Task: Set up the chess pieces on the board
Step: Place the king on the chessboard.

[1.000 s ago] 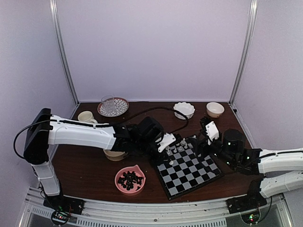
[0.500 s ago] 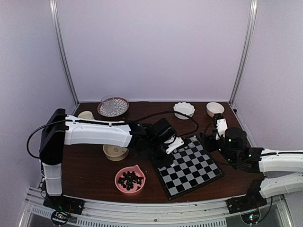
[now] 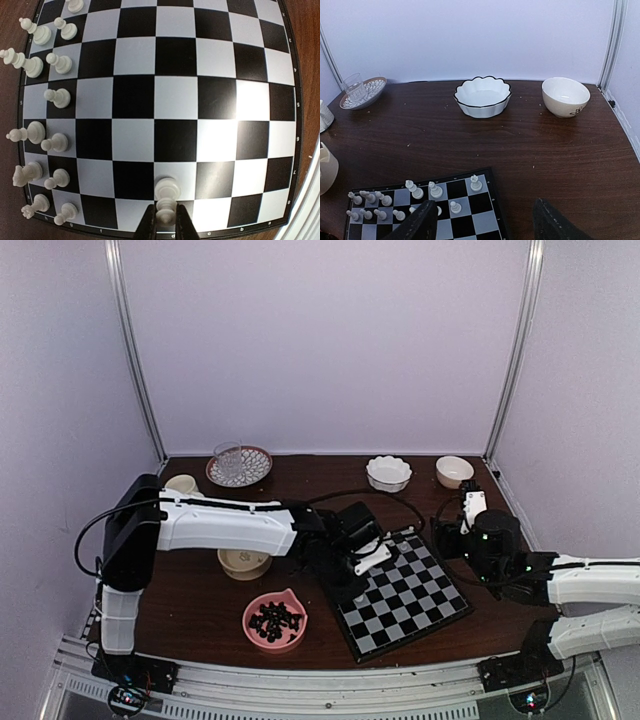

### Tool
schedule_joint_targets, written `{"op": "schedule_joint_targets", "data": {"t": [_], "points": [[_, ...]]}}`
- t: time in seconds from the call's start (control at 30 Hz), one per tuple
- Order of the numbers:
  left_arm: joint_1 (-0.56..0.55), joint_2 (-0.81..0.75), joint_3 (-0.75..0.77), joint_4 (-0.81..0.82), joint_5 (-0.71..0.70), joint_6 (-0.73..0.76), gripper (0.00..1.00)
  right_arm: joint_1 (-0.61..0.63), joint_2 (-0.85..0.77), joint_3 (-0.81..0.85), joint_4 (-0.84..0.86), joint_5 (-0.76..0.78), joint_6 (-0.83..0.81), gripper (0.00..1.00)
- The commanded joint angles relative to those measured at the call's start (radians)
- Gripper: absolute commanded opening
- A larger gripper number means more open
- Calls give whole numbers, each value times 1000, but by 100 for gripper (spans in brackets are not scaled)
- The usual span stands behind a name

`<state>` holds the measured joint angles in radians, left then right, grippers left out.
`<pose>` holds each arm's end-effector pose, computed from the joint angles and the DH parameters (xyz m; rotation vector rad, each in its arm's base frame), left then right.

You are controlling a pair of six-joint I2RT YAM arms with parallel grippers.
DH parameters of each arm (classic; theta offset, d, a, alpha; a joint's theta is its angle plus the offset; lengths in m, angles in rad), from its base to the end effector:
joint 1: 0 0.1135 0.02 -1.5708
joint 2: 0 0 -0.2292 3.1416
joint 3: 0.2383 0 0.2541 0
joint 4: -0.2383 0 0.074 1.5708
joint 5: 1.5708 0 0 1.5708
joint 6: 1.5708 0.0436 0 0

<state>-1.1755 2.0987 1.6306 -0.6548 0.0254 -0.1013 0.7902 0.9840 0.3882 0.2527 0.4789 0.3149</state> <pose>0.1660 -0.4008 0.1476 1.4235 2.3747 -0.4040 0.1812 0.1544 0.1775 -0.1267 1.8807 0.3010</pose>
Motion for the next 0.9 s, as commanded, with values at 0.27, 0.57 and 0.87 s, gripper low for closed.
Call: {"op": "schedule_joint_targets", "data": {"t": [0.27,0.57,0.87], "points": [[-4,-15,8,8,30,-5,47,-8,-55,-14,-38,31,26,68],[12,-219,-167,153,2,-37,51,-7,-114,40,-235,63,110,68],[185,-572,-560,462,24,-131,51,-10,-192,127,-452,-181,109,100]]}}
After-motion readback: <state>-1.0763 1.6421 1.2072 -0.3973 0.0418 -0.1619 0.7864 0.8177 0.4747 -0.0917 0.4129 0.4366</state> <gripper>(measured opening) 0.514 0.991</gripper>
